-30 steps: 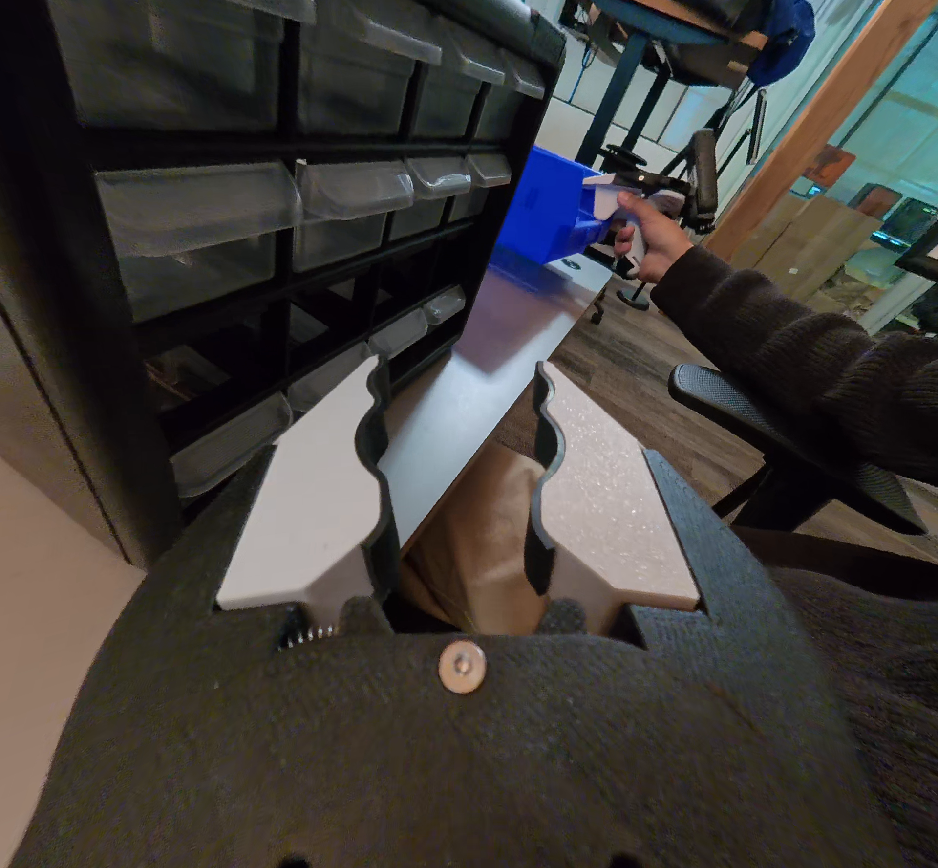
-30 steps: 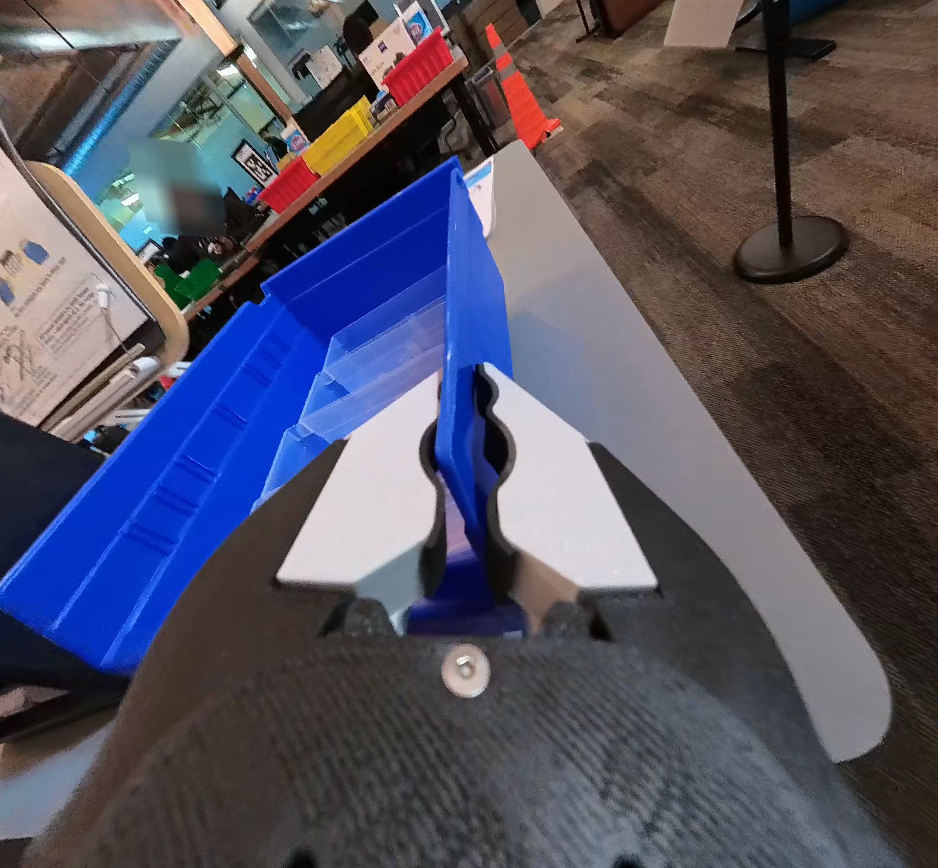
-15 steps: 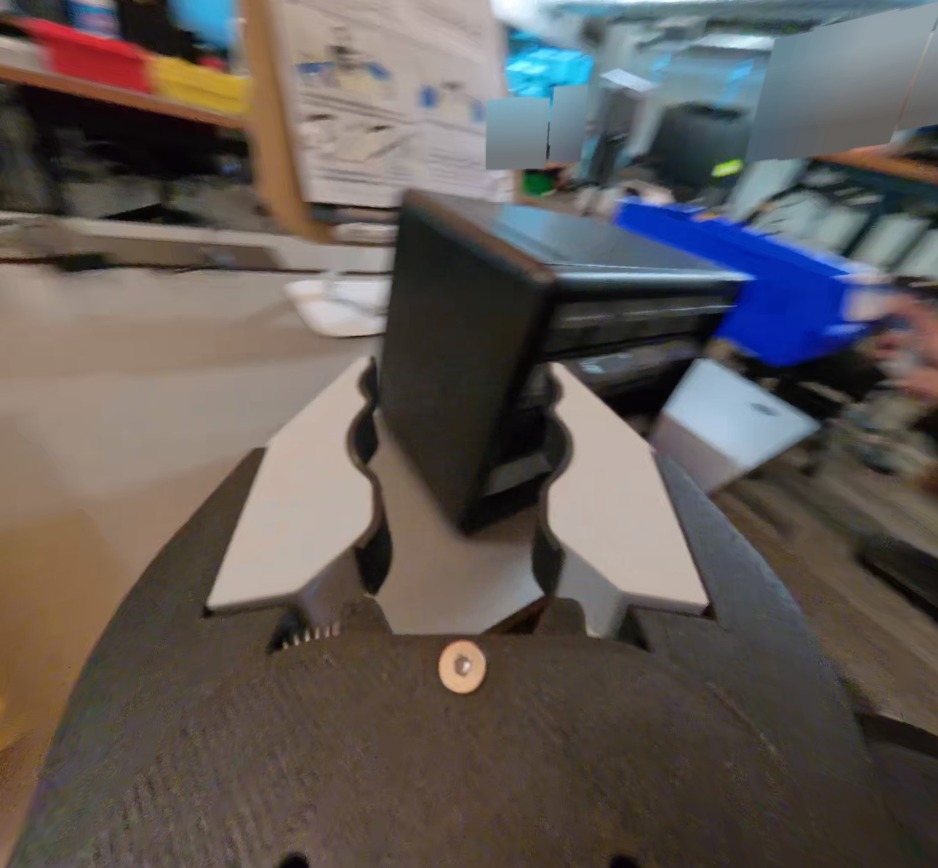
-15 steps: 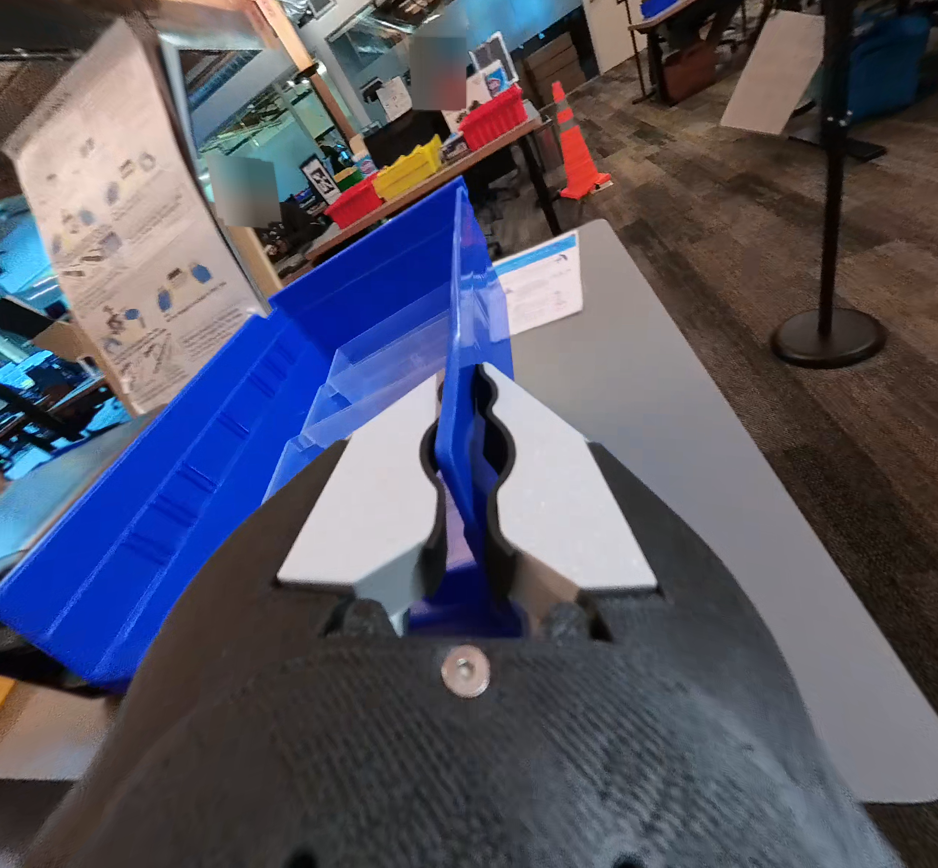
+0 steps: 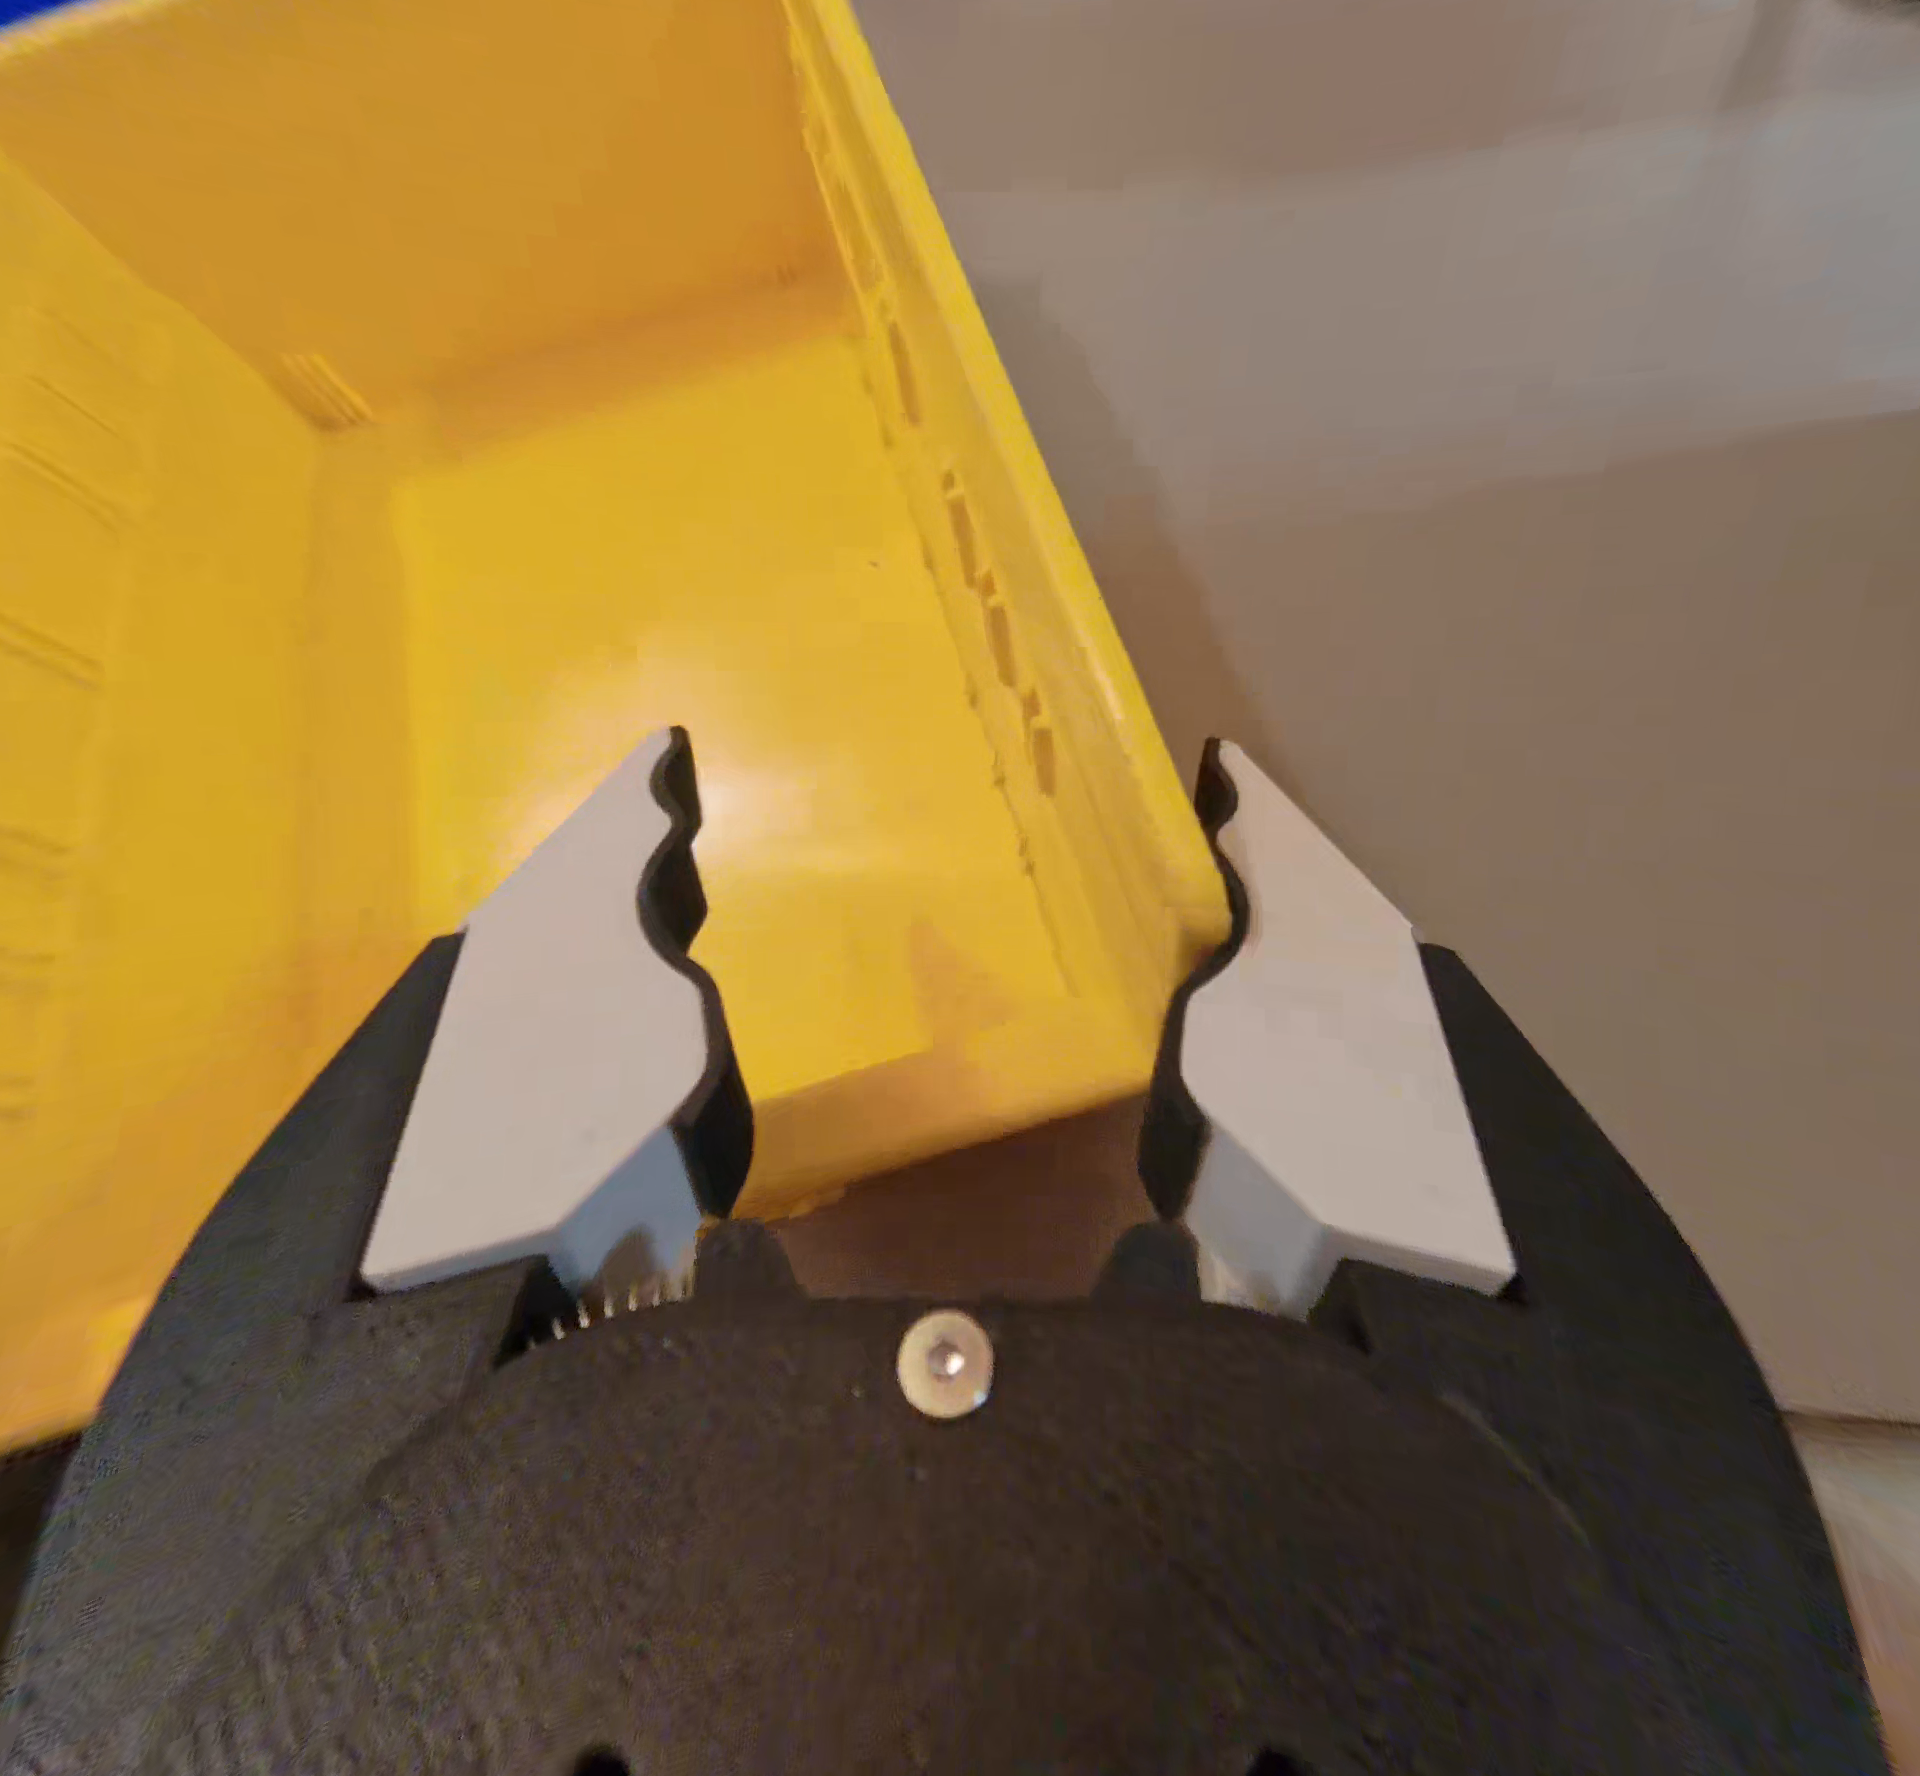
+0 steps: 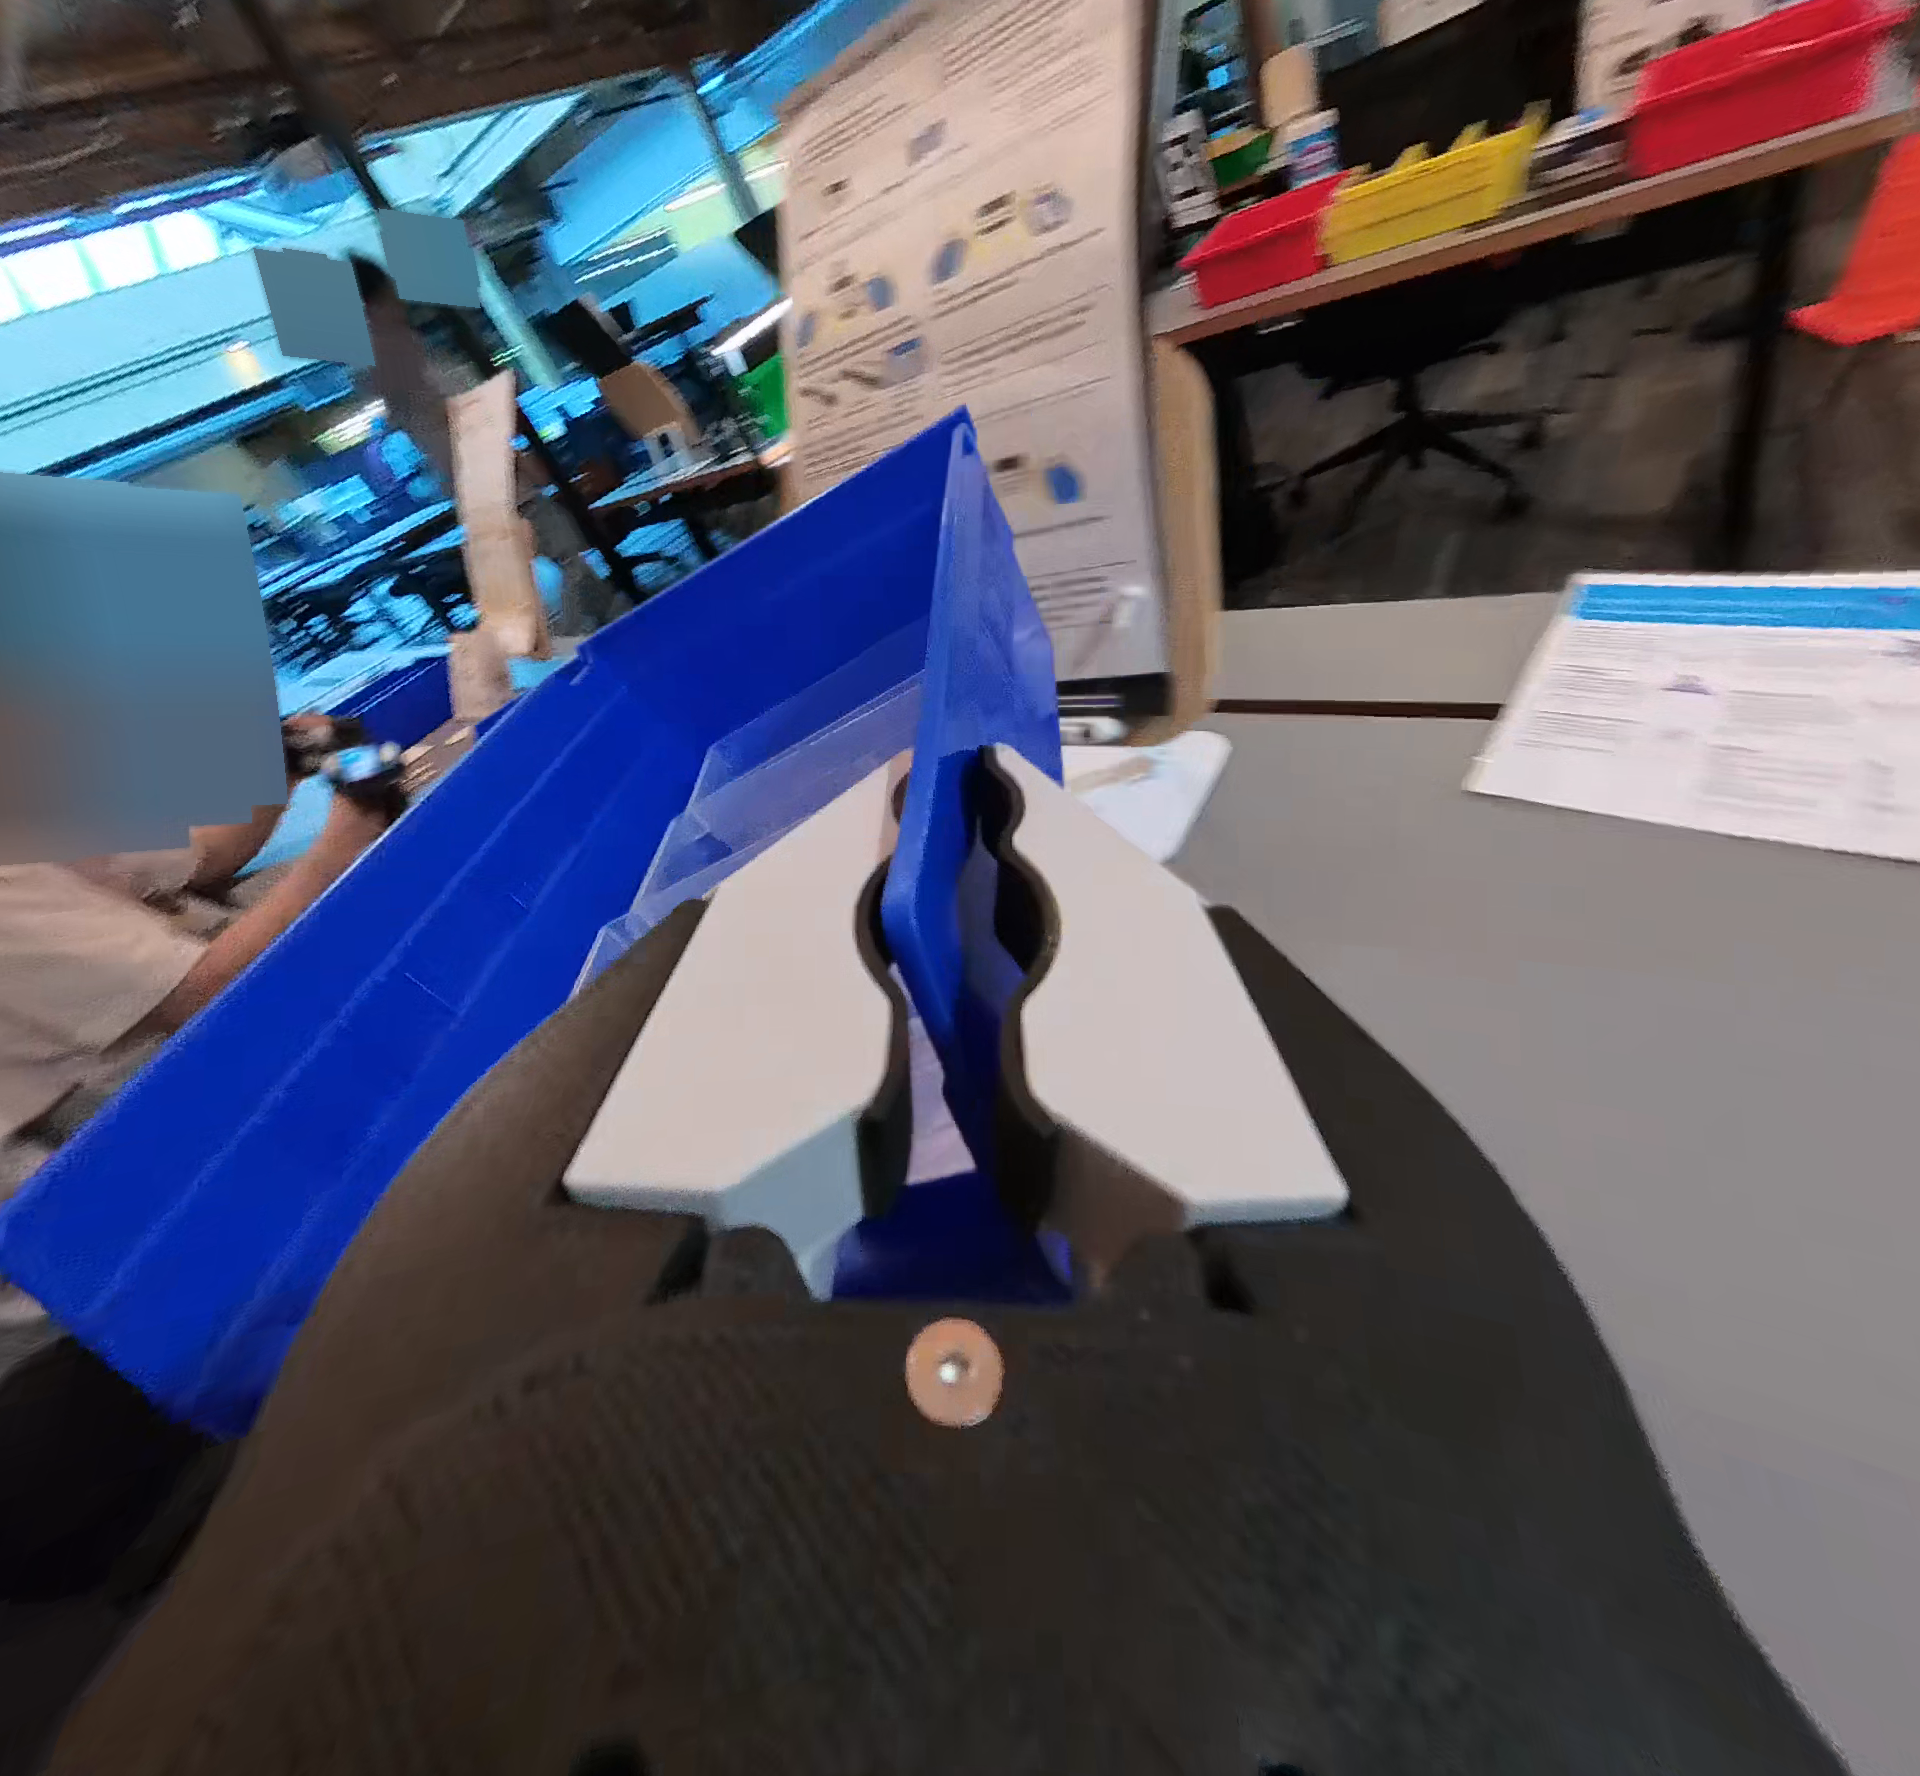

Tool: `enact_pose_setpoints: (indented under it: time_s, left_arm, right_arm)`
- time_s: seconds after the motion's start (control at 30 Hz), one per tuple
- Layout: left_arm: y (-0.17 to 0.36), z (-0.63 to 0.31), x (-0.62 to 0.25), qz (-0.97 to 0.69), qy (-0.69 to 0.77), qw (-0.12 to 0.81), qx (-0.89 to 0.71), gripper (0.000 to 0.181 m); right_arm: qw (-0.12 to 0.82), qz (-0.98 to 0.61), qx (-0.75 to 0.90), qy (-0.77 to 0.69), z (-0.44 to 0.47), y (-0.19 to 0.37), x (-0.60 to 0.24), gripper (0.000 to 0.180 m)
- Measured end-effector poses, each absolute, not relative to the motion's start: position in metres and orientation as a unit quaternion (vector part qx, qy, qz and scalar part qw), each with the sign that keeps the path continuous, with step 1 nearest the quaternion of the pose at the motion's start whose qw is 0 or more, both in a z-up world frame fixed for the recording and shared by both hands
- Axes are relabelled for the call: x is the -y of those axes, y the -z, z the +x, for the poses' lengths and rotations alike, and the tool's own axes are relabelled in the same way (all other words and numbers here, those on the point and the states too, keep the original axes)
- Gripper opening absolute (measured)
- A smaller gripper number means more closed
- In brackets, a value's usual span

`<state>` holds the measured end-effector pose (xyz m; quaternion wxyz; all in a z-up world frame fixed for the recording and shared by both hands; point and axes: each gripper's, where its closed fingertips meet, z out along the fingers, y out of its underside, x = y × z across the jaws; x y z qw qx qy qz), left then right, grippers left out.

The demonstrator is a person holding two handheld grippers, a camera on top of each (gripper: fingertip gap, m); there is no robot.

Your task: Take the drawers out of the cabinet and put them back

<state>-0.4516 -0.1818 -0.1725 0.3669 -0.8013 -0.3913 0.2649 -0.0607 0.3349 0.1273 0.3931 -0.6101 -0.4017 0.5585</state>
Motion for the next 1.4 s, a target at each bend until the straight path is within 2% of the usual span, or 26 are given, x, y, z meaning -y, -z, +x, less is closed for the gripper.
enact_pose_setpoints:
  time_s: [0.13,0.27,0.53,0.93,1.23,1.4]
  left_arm:
    - [0.168,-0.449,0.173,-0.815,-0.268,0.373,0.353,0.018]
    - [0.165,-0.451,0.194,-0.801,-0.267,0.379,0.378,0.003]
    - [0.154,-0.446,0.229,-0.793,-0.274,0.394,0.376,0.003]
    - [0.084,-0.417,0.279,-0.743,-0.260,0.472,0.397,0.004]
    - [-0.010,-0.369,0.310,-0.721,-0.300,0.518,0.348,0.004]
    - [-0.048,-0.353,0.328,-0.728,-0.349,0.496,0.319,0.003]
  right_arm:
    - [0.334,-0.567,0.446,-0.607,-0.124,-0.133,-0.265,0.005]
    - [0.264,-0.543,0.488,-0.630,-0.180,-0.118,-0.196,0.003]
    - [0.256,-0.508,0.490,-0.661,-0.242,-0.117,-0.121,0.003]
    - [0.244,-0.461,0.487,-0.701,-0.285,-0.097,-0.021,0.003]
    - [0.218,-0.448,0.514,-0.698,-0.268,-0.080,0.003,0.003]
    - [0.204,-0.443,0.533,-0.691,-0.266,-0.064,0.024,0.003]
